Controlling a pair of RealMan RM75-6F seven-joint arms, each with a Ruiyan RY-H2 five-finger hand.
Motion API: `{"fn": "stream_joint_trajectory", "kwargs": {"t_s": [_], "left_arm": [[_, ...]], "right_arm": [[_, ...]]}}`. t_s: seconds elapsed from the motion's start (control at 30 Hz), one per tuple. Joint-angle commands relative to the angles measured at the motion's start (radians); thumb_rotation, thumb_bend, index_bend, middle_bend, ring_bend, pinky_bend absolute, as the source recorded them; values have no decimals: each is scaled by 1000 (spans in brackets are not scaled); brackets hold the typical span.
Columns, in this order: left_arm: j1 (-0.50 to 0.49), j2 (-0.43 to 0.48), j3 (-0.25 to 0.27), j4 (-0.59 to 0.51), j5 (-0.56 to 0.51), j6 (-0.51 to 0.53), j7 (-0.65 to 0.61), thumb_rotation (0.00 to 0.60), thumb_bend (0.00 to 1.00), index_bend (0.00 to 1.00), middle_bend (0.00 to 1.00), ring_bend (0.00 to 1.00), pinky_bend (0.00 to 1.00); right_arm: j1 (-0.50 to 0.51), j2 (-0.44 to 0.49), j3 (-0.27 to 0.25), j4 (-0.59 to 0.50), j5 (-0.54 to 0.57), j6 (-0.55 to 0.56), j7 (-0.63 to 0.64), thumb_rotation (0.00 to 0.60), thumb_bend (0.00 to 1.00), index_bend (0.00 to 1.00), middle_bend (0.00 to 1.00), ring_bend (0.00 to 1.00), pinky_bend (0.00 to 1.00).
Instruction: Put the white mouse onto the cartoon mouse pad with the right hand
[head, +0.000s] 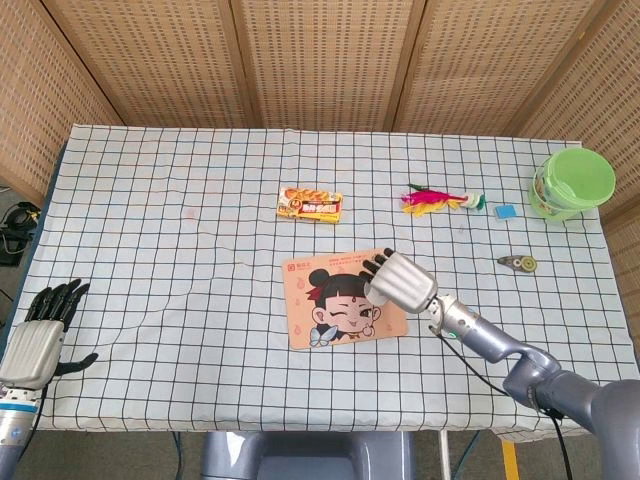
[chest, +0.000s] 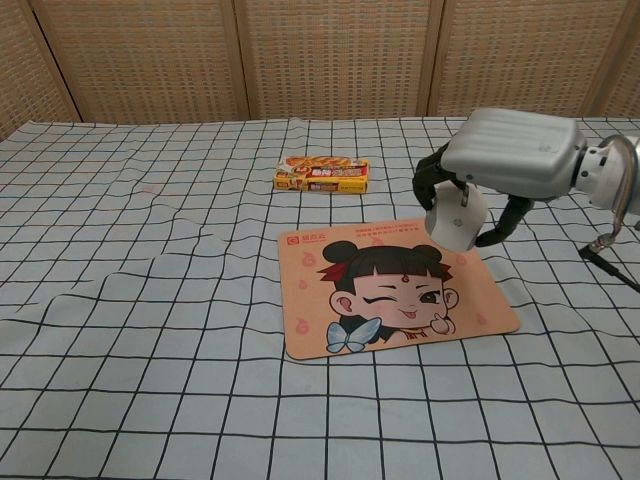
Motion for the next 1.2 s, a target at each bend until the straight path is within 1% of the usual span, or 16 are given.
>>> {"fn": "stream_joint_trajectory", "kwargs": {"t_s": [0.03,0.1,0.17,0.37,0.5,0.6,0.8,0.9,1.07,1.17,1.2], "left_arm": [[0,1,0,1,0,-1,-3,600,118,0,0,0,0],[-1,2,-1,4,-4,-4,-10,600,118,0,0,0,0],[-2,2,-2,6,-6,-6,-13,600,118,0,0,0,0],[-6,0,-2,11,-14,-18,-19,600,117,0,0,0,0],[-8,-2,-2,13,-17,-23,-19,600,117,0,0,0,0],[-10,-4,0,15,-16,-26,-18,600,117,0,0,0,0],[-11,-6,0,18,-20,-30,-18,600,118,0,0,0,0],[-13,-7,1,18,-20,-34,-18,600,118,0,0,0,0],[-14,-7,1,20,-22,-35,-19,600,117,0,0,0,0],[-15,-8,1,20,-25,-39,-18,600,117,0,0,0,0],[-16,-8,1,19,-24,-38,-16,600,118,0,0,0,0]], "right_arm": [[25,-23,-12,11,-17,-24,-21,600,304,770,607,558,604],[49,-51,-24,26,-31,-50,-22,600,303,770,607,558,604],[59,-63,-30,36,-39,-51,-19,600,303,771,608,558,605],[111,-101,-64,81,-107,-21,-14,600,304,772,610,559,605],[126,-124,-79,107,-120,-18,-7,600,304,770,610,559,604],[143,-154,-97,149,-140,-19,-14,600,304,770,610,559,604],[164,-191,-114,215,-144,-21,4,600,304,769,610,559,601],[172,-206,-114,245,-135,-28,3,600,304,769,610,559,601],[175,-215,-118,263,-124,-26,3,600,304,761,599,558,592],[172,-224,-123,280,-122,-16,-11,600,302,733,570,532,558],[170,-226,-125,283,-117,-19,-12,600,299,706,546,506,521]]}}
